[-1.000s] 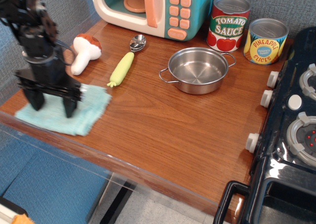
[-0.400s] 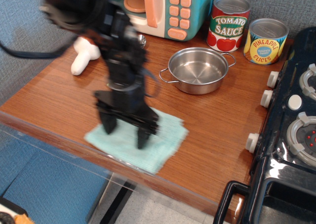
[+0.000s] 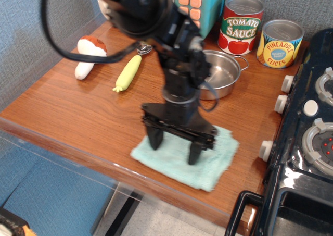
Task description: Move the towel to the front left corner of the table
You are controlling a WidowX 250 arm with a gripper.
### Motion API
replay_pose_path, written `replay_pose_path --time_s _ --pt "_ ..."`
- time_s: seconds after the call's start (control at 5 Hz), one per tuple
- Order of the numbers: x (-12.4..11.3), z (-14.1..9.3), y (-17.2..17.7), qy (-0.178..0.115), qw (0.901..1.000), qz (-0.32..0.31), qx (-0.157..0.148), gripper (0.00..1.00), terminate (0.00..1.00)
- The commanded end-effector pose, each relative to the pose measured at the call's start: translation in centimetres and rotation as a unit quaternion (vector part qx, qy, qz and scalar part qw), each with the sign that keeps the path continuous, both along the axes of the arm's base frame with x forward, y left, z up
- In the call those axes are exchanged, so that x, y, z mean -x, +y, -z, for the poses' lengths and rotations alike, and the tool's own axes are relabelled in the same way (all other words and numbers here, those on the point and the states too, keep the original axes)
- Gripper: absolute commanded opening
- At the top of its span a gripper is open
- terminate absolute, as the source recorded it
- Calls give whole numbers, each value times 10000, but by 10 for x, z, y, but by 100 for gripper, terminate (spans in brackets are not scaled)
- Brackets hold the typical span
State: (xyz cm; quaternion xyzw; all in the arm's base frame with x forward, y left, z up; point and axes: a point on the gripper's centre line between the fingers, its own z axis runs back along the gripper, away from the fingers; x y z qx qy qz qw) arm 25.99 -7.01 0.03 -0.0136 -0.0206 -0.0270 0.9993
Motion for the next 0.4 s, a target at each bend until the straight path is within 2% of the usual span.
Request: replay_pose_path --time_s 0.0,0.2 --pt "19 6 -20 307 9993 -51 -187 100 0" --pt "4 -34 -12 -224 9986 -436 -188 100 0"
